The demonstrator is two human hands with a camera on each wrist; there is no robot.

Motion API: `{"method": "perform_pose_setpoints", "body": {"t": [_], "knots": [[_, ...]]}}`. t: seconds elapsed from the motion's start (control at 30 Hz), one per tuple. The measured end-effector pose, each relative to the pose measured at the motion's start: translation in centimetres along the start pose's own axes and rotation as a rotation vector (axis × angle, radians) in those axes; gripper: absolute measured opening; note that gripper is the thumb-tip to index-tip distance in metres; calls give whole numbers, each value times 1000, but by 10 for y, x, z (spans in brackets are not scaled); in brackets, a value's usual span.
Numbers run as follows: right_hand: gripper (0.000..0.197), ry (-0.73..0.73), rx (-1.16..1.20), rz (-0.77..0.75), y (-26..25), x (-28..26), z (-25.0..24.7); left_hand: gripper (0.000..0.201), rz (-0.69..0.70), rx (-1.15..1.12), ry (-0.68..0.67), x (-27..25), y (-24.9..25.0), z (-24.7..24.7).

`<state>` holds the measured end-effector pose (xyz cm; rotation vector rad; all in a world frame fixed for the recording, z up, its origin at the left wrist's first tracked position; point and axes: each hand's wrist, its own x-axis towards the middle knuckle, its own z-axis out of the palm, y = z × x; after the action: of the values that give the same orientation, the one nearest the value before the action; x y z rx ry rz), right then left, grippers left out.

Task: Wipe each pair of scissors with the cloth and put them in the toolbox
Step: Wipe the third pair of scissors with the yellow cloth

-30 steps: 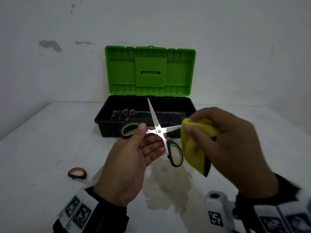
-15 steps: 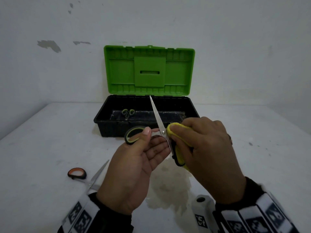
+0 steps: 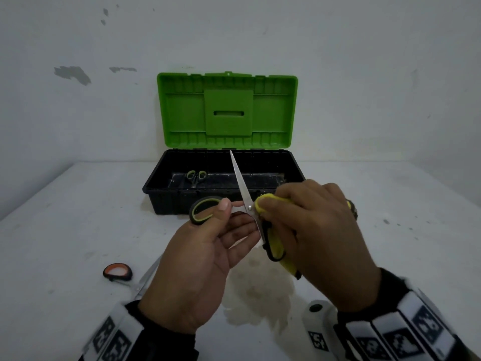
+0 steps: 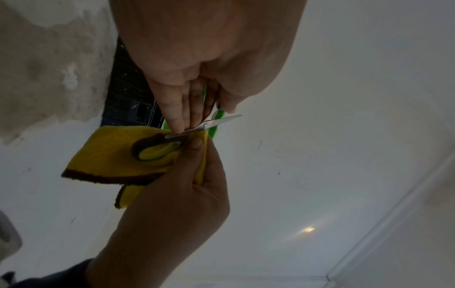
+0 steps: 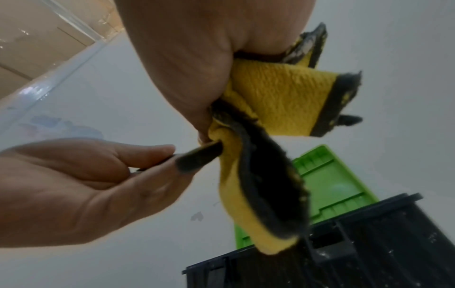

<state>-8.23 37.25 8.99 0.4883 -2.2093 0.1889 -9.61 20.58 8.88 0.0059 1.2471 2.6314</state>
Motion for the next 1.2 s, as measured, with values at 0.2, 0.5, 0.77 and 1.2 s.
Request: {"method": "perform_pose_setpoints", "body": {"t": [0.2, 0.5, 0.77, 1.2], "knots": [[8, 30, 1, 41, -7, -1, 2, 25, 3, 25, -15, 2, -1, 0], [8, 69, 34, 103, 3, -4, 7, 24, -13, -63, 28, 5, 2, 1], [13, 98, 80, 134, 4, -8, 7, 34, -21, -119, 40, 4, -1, 1], [15, 131, 80, 156, 20, -12, 4, 20, -6, -120, 31, 6, 1, 1]]}}
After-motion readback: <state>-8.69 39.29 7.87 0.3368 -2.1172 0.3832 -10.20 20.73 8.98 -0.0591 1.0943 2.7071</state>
